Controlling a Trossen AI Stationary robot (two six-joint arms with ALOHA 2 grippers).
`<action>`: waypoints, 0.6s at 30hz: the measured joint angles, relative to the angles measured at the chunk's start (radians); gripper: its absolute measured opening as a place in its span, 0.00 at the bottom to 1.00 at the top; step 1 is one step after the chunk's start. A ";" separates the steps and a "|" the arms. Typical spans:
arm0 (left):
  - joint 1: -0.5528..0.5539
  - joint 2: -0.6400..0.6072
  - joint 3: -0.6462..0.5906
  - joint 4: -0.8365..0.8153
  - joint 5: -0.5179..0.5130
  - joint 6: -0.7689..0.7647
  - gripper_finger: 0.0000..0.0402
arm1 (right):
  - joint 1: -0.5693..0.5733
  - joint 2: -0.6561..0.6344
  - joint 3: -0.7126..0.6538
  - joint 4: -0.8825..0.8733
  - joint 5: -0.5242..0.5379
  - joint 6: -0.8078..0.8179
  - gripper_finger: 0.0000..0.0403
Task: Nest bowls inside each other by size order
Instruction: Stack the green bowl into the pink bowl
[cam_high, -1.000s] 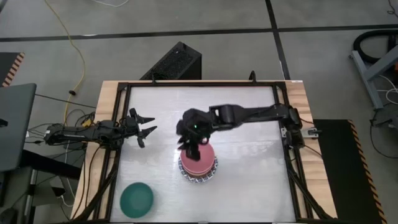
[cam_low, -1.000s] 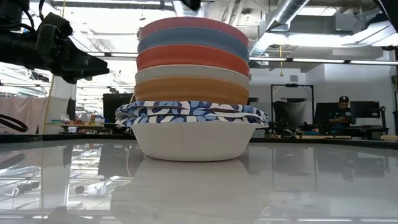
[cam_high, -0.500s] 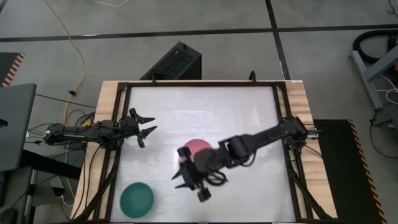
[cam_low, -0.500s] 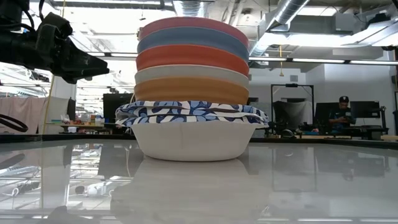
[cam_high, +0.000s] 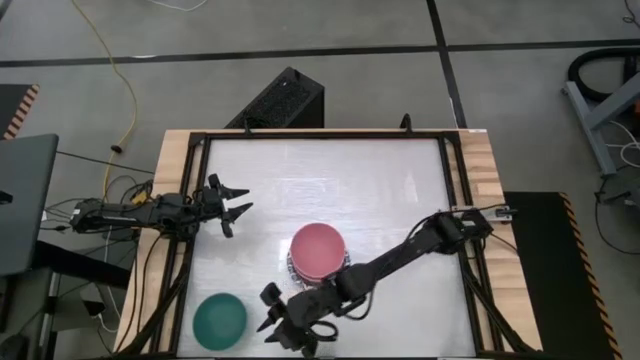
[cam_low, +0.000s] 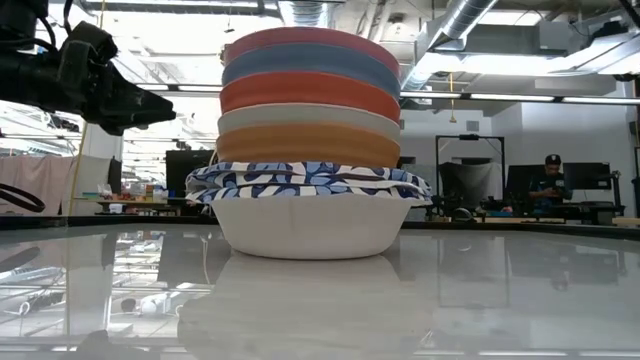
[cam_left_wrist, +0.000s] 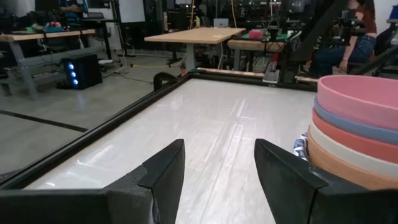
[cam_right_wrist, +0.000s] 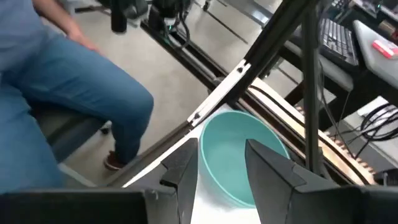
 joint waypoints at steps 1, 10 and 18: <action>0.000 0.003 0.000 0.001 0.001 0.000 0.46 | -0.005 0.022 0.000 0.028 -0.003 -0.011 0.38; 0.000 0.005 0.000 0.001 0.000 0.000 0.46 | -0.033 0.144 0.001 0.218 -0.087 -0.022 0.38; 0.000 0.004 0.000 0.000 0.000 0.000 0.46 | -0.037 0.148 0.002 0.266 -0.117 -0.053 0.38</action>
